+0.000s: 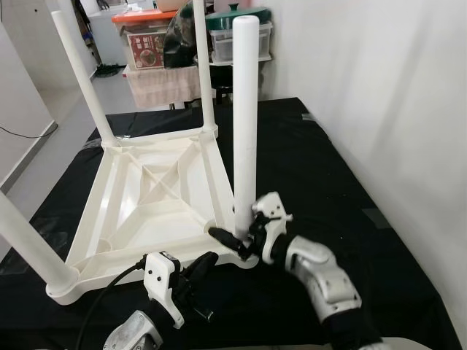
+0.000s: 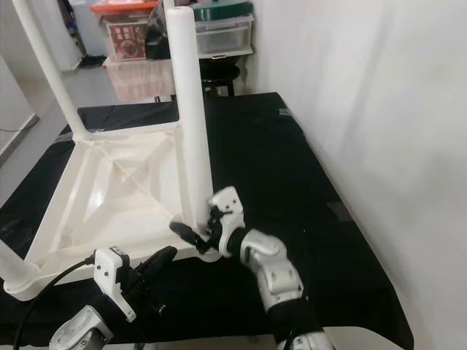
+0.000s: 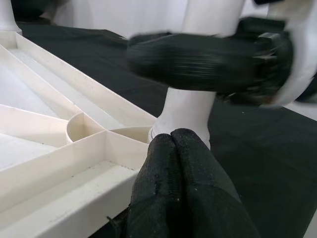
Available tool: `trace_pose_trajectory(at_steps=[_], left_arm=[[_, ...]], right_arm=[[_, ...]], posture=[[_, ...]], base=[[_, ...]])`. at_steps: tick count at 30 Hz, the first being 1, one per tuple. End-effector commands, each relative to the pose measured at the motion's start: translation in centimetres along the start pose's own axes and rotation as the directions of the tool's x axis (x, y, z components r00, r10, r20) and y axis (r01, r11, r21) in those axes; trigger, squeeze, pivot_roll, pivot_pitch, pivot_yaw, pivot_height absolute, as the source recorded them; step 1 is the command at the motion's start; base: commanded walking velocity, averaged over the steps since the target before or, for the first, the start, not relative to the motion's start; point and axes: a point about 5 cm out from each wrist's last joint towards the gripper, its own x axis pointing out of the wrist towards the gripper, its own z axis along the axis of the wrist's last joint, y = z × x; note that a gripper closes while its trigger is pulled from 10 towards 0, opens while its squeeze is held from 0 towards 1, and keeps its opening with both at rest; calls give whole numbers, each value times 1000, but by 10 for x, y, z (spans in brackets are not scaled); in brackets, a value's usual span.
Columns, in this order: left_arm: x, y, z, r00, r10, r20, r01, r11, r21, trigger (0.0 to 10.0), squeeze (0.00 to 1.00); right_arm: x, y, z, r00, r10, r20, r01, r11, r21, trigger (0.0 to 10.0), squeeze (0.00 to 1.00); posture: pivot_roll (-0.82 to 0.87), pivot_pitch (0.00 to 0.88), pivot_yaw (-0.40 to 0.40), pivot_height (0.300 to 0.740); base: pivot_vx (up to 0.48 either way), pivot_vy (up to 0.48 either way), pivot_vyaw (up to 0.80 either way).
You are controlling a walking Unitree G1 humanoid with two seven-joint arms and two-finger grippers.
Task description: Building children table
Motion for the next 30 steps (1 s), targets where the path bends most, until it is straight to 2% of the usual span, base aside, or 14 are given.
trace_pose_trajectory(at_steps=[1, 8, 10, 11, 12, 13, 22, 23, 25, 26, 27, 28, 29, 30], left_arm=[[0, 1, -5, 1000, 7, -18, -7, 1000, -16, 10000, 0], [1, 1, -5, 1000, 8, -16, -9, 1000, -20, 10000, 0], [1, 1, -5, 1000, 8, -16, -9, 1000, -20, 10000, 0], [1, 1, -5, 1000, 8, -16, -9, 1000, -20, 10000, 0], [1, 1, -5, 1000, 8, -16, -9, 1000, -20, 10000, 0], [1, 1, -5, 1000, 8, -16, -9, 1000, -21, 10000, 0], [1, 1, -5, 1000, 6, -16, -6, 1000, -26, 10000, 0], [1, 1, -5, 1000, 5, -16, -6, 1000, -27, 10000, 0], [1, 1, -5, 1000, 5, -16, -6, 1000, -27, 10000, 0], [0, 1, -5, 1000, 5, -15, -5, 1000, -28, 10000, 0], [-1, 2, -4, 1000, 6, -15, -6, 1000, -27, 10000, 0], [-1, 2, -4, 1000, 6, -15, -6, 1000, -27, 10000, 0], [-3, 3, -4, 1000, 7, -15, -7, 1000, -27, 10000, 0], [-3, 4, -3, 1000, 8, -16, -8, 1000, -26, 10000, 0]], right_arm=[[-2, -6, 8, 993, 117, -11, -117, 992, -43, 10000, 0], [-6, -34, 17, 983, 174, -54, -177, 982, -64, 10000, 0], [-6, -34, 17, 983, 174, -54, -177, 982, -64, 10000, 0], [-6, -39, 19, 985, 165, -51, -168, 984, -61, 3137, 0], [-6, -39, 19, 985, 165, -51, -168, 984, -61, 3137, 0], [-8, -42, 19, 986, 161, -48, -164, 985, -52, 0, 0], [-18, -43, 9, 986, 165, -38, -166, 986, -16, 0, 0], [-21, -41, 3, 992, 117, -41, -118, 993, -14, 0, 0], [-21, -41, 3, 992, 117, -41, -118, 993, -14, 0, 0], [-22, -38, -6, 998, 43, -50, -44, 999, -7, 0, 0], [-18, -30, -19, 988, -135, -72, 135, 991, -5, 0, 0], [-18, -30, -19, 988, -135, -72, 135, 991, -5, 0, 0], [-17, -19, -36, 910, -405, -91, 411, 910, 58, 0, 0], [-11, 9, -50, 873, -474, -120, 486, 867, 109, 0, 0]], posture=[[24, 0, 18, 740], [38, 0, 7, 740], [38, 0, 7, 740], [41, 0, 6, 740], [41, 0, 6, 740], [40, 0, 7, 740], [36, 0, 10, 740], [31, 0, 12, 740], [31, 0, 12, 740], [28, 0, 10, 740], [20, 0, 12, 740], [20, 0, 12, 740], [16, 0, 19, 740], [21, 0, 28, 740]], base=[[0, 0, 0], [0, 0, 0], [0, 0, 0], [0, 0, 0], [0, 0, 0], [0, 0, 0], [0, 0, 0], [0, 0, 0], [0, 0, 0], [0, 0, 0], [0, 0, 0], [0, 0, 0], [0, 0, 0], [0, 0, 0]])
